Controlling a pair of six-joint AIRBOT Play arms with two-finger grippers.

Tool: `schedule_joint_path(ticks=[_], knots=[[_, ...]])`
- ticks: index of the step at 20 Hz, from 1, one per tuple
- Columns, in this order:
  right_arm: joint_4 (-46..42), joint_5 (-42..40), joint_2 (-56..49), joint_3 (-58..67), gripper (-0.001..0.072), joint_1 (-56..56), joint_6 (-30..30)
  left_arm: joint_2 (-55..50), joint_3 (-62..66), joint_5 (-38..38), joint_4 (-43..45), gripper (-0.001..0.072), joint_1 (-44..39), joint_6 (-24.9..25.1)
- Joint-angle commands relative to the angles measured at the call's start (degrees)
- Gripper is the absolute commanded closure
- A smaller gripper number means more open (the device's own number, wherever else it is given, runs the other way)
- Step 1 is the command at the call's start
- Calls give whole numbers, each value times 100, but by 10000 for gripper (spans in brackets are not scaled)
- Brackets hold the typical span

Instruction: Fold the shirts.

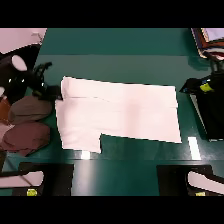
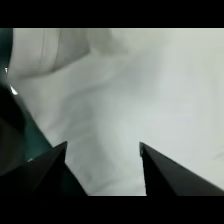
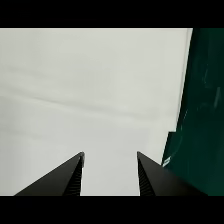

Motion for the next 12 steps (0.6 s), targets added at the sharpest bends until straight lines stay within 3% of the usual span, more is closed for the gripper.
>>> schedule_joint_path(ticks=[1, 6, 12], knots=[[37, 229, 623, -9, 323, -109, 2, 1425, -1764, -7, 251, 164, 2, -238], [39, 229, 973, -9, 323, -96, -2, 3080, -3891, 391, 114, 163, 2, -723], [44, 273, 968, -9, 323, -96, -63, 3237, -4688, 1362, -837, 164, 0, -699]])
